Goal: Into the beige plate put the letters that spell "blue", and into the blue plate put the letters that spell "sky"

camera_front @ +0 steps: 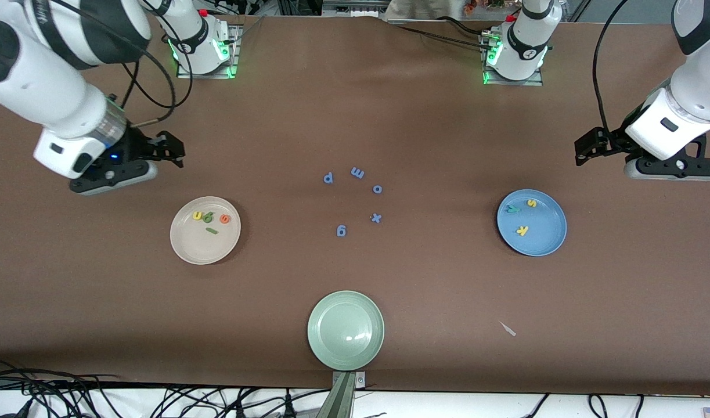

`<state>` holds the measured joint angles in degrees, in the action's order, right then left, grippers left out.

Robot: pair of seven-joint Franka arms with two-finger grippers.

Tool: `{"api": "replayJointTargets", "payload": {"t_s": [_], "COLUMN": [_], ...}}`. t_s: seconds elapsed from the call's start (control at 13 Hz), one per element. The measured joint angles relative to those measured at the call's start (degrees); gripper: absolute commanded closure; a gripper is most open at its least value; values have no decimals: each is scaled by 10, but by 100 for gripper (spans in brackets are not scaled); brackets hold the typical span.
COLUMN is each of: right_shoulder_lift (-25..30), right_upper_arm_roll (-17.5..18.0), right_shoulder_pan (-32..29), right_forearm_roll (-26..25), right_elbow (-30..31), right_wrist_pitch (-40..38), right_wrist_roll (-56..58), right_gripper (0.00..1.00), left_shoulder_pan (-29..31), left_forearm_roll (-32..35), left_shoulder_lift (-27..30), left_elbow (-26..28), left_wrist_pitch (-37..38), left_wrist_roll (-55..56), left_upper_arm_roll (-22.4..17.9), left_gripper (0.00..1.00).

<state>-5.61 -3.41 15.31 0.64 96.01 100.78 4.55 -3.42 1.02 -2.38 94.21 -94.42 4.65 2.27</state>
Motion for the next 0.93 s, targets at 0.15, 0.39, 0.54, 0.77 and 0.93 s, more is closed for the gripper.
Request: {"api": "replayJointTargets", "payload": {"t_s": [0.15, 0.39, 0.54, 0.77, 0.93], "right_shoulder_lift": [-1, -2, -2, -2, -2], "right_upper_arm_roll": [25, 32, 36, 38, 38], "right_shoulder_pan": [-49, -70, -70, -70, -70], "right_forearm_roll": [-2, -3, -6, -7, -7], "right_elbow": [-16, -19, -19, -19, -22], "right_wrist_pitch": [-8, -9, -10, -14, -35], "right_wrist_roll": [26, 46, 45, 42, 26], "right_gripper": [0, 0, 0, 0, 0], "left_shoulder_pan": [0, 0, 0, 0, 0], "left_forearm_roll": [0, 0, 0, 0, 0], "left_shoulder_lift": [0, 0, 0, 0, 0], "left_elbow": [0, 0, 0, 0, 0], "left_wrist_pitch": [0, 0, 0, 0, 0], "left_wrist_roll": [0, 0, 0, 0, 0], "left_upper_arm_roll": [0, 0, 0, 0, 0], "left_gripper": [0, 0, 0, 0, 0]}}
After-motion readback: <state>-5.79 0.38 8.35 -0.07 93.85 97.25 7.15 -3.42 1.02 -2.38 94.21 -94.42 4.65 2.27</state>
